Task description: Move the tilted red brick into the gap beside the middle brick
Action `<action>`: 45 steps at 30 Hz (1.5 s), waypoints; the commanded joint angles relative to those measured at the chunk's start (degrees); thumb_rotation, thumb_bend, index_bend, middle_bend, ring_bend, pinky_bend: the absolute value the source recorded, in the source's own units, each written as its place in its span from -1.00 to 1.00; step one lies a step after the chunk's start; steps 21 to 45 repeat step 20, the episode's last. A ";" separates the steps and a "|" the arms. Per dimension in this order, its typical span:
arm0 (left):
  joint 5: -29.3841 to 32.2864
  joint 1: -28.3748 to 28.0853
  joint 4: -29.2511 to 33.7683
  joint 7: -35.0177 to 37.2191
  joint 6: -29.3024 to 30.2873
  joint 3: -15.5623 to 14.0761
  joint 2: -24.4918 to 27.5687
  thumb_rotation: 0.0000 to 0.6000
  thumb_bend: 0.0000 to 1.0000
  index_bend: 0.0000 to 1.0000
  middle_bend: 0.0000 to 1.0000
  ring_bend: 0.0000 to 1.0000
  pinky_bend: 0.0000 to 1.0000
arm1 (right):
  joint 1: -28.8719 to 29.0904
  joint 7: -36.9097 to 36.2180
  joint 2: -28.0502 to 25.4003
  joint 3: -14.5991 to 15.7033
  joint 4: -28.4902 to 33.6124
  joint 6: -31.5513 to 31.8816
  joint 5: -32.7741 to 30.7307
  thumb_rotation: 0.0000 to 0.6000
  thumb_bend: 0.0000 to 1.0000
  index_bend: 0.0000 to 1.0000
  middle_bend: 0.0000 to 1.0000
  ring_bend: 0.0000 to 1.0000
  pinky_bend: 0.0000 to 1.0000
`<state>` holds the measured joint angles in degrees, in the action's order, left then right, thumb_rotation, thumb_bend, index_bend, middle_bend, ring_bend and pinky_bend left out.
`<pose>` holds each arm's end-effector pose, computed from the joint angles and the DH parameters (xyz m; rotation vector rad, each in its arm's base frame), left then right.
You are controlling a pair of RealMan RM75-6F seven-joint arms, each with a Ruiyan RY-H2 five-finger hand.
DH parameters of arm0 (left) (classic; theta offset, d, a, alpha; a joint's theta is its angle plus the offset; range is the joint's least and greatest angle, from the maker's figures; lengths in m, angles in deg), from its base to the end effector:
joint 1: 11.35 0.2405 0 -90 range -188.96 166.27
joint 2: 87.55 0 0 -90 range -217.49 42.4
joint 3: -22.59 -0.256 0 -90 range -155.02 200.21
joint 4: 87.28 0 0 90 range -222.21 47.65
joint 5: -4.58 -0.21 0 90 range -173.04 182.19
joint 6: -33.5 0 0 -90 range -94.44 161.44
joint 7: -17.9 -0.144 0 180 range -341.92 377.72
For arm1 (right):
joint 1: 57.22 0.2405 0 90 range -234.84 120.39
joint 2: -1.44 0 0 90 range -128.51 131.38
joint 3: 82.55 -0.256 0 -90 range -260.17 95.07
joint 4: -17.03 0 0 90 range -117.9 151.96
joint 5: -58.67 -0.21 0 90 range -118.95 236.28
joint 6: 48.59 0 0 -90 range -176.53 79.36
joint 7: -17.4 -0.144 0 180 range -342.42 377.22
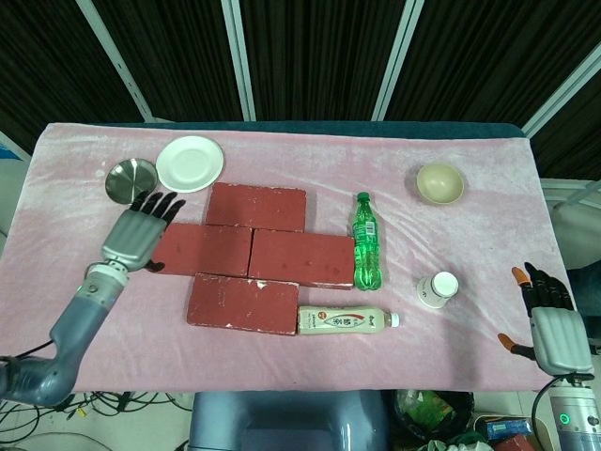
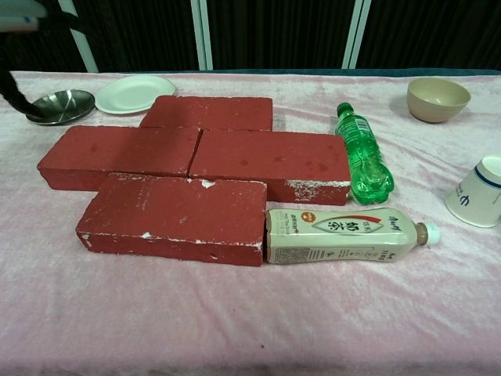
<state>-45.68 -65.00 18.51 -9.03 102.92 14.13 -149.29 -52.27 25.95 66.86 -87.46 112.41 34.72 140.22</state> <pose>-0.1702 0.3362 0.1150 -1.7999 -0.6930 -0.6353 -0.3068 -0.1876 0.1515 1.3528 -0.8835 0.8198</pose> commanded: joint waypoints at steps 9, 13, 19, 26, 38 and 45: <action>-31.09 31.88 -9.25 24.58 31.98 -12.09 1.08 1.00 -1.00 -1.00 -1.00 -1.00 -1.00 | -0.12 0.52 0.19 -0.06 -0.28 0.70 0.45 1.00 -0.92 -1.00 -1.00 -1.00 -0.84; -31.76 35.36 -12.61 27.20 33.06 -12.28 -0.66 1.00 -1.00 -1.00 -1.00 -1.00 -1.00 | -0.12 0.63 0.24 -0.01 -0.46 0.76 0.58 1.00 -0.91 -1.00 -1.00 -1.00 -0.84; -30.79 37.08 -12.90 27.39 31.46 -10.90 -0.53 1.00 -1.00 -1.00 -1.00 -1.00 -1.00 | -0.07 0.83 0.45 -0.15 -0.41 0.88 0.56 1.00 -0.92 -1.00 -1.00 -1.00 -0.84; -30.97 37.20 -13.04 27.45 31.18 -10.58 -0.48 1.00 -1.00 -1.00 -1.00 -1.00 -1.00 | -0.03 0.91 0.50 -0.20 -0.40 0.86 0.51 1.00 -0.92 -1.00 -1.00 -1.00 -0.84; -30.97 37.20 -13.04 27.45 31.18 -10.58 -0.48 1.00 -1.00 -1.00 -1.00 -1.00 -1.00 | -0.03 0.91 0.50 -0.20 -0.40 0.86 0.51 1.00 -0.92 -1.00 -1.00 -1.00 -0.84; -30.97 37.20 -13.04 27.45 31.18 -10.58 -0.48 1.00 -1.00 -1.00 -1.00 -1.00 -1.00 | -0.03 0.91 0.50 -0.20 -0.40 0.86 0.51 1.00 -0.92 -1.00 -1.00 -1.00 -0.84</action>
